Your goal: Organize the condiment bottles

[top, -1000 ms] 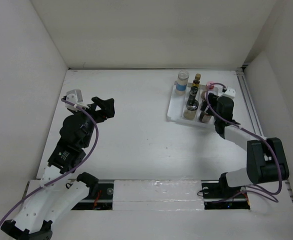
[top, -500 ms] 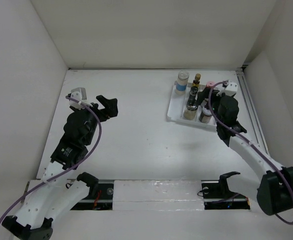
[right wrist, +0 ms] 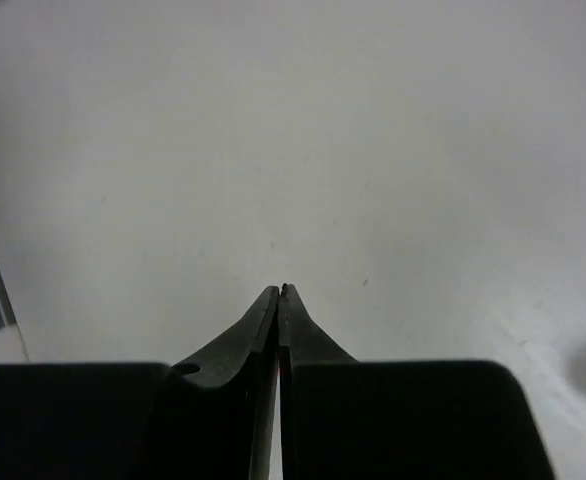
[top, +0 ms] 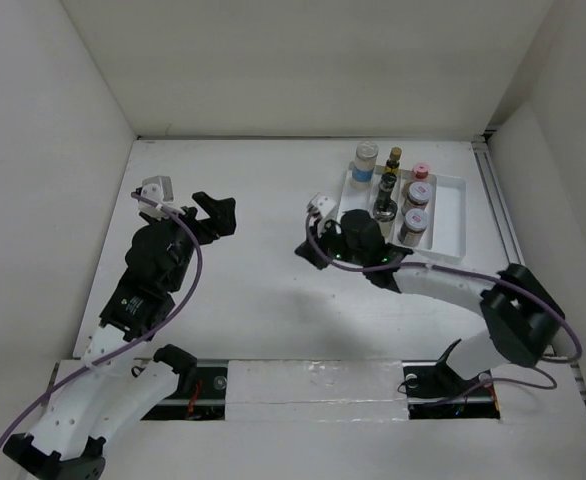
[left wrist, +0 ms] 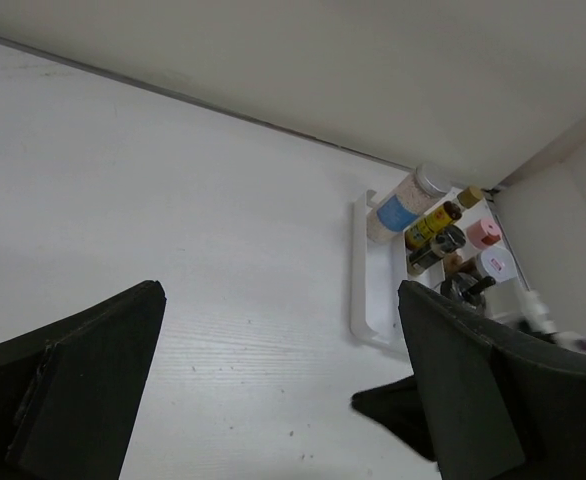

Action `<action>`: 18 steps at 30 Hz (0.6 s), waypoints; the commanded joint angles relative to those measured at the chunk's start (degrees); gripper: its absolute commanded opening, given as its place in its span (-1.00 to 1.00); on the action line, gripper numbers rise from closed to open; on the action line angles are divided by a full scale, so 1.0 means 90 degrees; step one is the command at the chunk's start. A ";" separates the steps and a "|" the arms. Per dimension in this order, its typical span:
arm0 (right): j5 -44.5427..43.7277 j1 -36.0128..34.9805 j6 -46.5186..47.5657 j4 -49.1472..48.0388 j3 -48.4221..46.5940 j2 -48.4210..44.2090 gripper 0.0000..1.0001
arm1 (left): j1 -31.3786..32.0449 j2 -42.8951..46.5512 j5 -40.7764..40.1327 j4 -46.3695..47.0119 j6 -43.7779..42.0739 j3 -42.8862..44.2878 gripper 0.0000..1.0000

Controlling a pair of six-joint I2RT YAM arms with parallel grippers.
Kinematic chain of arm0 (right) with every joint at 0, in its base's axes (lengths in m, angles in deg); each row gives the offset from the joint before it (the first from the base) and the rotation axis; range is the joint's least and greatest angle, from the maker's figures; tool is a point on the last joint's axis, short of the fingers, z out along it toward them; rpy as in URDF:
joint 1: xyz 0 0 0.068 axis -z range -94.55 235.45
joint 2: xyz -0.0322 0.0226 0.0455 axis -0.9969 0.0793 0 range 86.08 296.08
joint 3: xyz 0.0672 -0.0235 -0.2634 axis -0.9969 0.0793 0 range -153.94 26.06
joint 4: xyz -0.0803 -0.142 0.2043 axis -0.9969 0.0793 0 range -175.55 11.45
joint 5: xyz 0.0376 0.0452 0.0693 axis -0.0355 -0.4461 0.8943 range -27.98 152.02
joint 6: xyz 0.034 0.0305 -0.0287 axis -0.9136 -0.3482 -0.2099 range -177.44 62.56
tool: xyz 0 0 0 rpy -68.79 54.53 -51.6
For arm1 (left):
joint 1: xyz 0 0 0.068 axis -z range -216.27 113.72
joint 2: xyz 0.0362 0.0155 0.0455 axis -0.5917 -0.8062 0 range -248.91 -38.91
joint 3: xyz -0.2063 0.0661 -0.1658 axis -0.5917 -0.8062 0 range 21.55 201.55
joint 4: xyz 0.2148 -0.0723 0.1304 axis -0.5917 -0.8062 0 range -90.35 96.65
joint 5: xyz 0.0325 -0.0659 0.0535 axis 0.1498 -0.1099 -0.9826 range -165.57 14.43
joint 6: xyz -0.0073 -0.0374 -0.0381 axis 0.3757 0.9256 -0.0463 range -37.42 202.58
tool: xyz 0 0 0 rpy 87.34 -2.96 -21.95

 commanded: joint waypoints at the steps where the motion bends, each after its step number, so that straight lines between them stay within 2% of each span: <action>1: 0.0459 -0.0343 0.0012 0.0122 -0.0170 0.0747 -0.86 | -0.0029 0.0096 0.0075 0.0247 -0.0089 0.0188 1.00; 3: 0.0459 -0.0422 -0.0076 0.0122 -0.0248 0.1129 -0.86 | -0.0029 0.0096 0.0075 0.0247 -0.0089 0.0188 1.00; 7: 0.0148 -0.0549 -0.0076 0.0064 -0.0317 0.1130 -0.79 | -0.0029 0.0037 0.0075 0.0247 -0.0089 0.0188 1.00; 10: 0.0019 -0.0549 -0.0008 0.0064 -0.0444 0.1130 -0.65 | -0.0029 0.0037 0.0075 0.0247 -0.0089 0.0188 1.00; 14: -0.0039 -0.0549 -0.0008 0.0152 -0.0688 0.1130 -0.22 | -0.0029 0.0037 0.0075 0.0247 -0.0089 0.0188 1.00; 15: -0.0039 -0.0549 -0.0008 0.0152 -0.0756 0.1033 0.02 | -0.0029 0.0037 0.0075 0.0247 -0.0089 0.0188 1.00; 18: -0.0175 -0.0549 0.0061 0.0152 -0.0883 0.0779 0.38 | -0.0029 0.0037 0.0075 0.0247 -0.0089 0.0188 1.00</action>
